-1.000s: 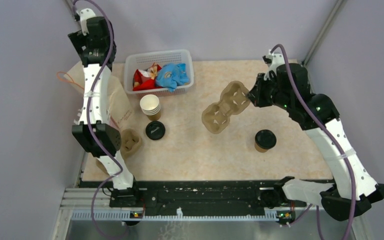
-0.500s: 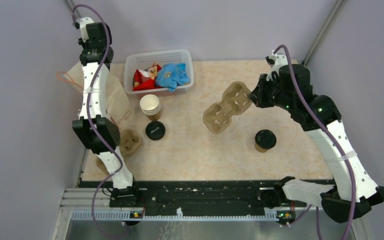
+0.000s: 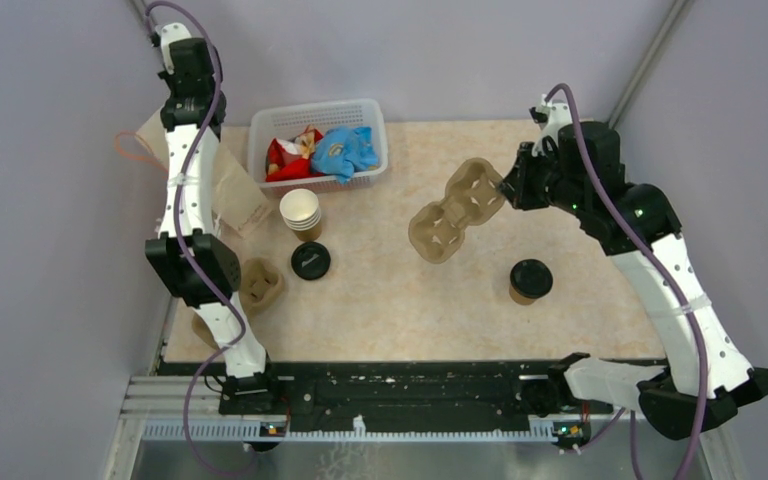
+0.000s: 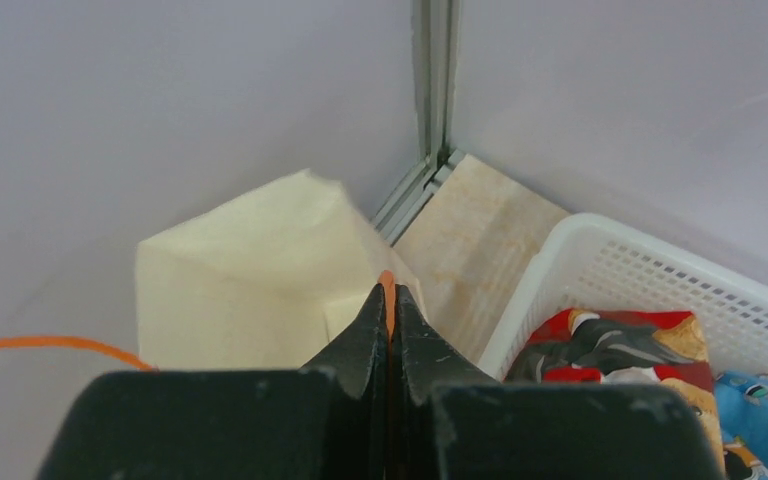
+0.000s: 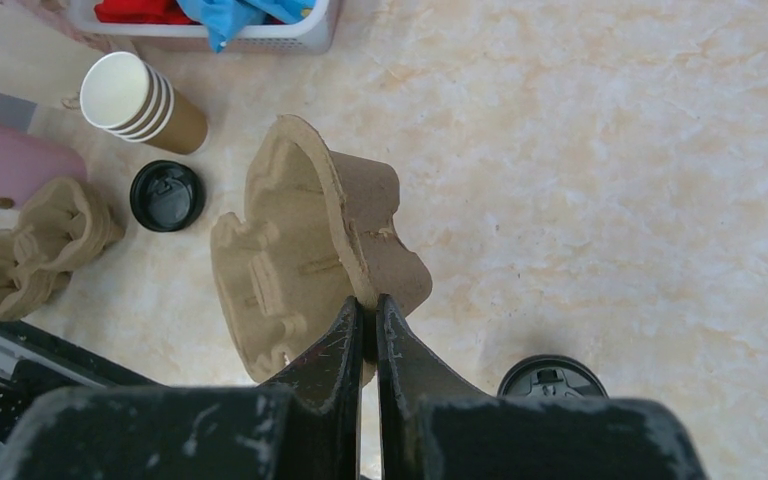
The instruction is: Pack the takeout coffee
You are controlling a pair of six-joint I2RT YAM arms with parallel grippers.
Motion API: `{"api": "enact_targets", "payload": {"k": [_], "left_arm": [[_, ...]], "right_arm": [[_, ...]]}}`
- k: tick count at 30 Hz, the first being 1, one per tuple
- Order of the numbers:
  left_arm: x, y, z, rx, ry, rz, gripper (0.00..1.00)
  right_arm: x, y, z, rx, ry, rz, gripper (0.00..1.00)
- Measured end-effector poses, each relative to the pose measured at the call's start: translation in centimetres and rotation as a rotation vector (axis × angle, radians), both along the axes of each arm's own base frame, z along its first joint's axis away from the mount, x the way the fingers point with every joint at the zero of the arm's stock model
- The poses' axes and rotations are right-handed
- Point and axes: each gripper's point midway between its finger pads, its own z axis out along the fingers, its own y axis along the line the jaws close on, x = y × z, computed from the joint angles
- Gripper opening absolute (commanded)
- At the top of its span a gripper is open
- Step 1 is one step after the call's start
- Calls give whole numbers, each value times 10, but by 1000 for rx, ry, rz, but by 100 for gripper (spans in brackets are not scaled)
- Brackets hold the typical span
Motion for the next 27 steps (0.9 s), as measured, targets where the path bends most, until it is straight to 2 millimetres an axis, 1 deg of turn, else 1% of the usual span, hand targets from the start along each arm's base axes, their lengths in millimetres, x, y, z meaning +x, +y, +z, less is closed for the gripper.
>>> {"api": "enact_targets", "payload": {"k": [3, 7, 9, 11, 13, 14, 16, 18, 19, 21, 24, 25, 27], "left_arm": [[6, 1, 16, 43, -43, -27, 0], [9, 3, 52, 119, -124, -50, 0], [10, 1, 80, 160, -187, -68, 0], [10, -5, 110, 192, -259, -103, 0], [6, -17, 146, 230, -349, -158, 0], [4, -26, 159, 245, -380, -191, 0], [-3, -55, 190, 284, -453, -295, 0], [-12, -97, 217, 329, -514, -418, 0], [-19, -125, 230, 352, -546, -493, 0], [-32, -177, 249, 381, -603, -628, 0], [-58, -254, 270, 402, -681, -846, 0], [-67, -272, 274, 406, -701, -903, 0], [-81, -294, 279, 409, -723, -976, 0]], "right_arm": [[3, -3, -2, -11, 8, -5, 0], [12, -5, -7, -31, 21, -12, 0], [14, -4, -11, -42, 31, -7, 0], [15, -3, -12, -47, 34, -5, 0], [15, -4, -13, -51, 33, -3, 0], [15, -4, -12, -52, 32, -3, 0], [15, -5, -8, -53, 23, -10, 0], [16, -8, 0, -50, 2, -24, 0], [17, -9, 5, -48, -11, -32, 0], [16, -14, 12, -46, -32, -52, 0], [11, -23, 28, -46, -67, -86, 0], [8, -28, 35, -45, -83, -101, 0], [1, -37, 51, -38, -117, -134, 0]]}}
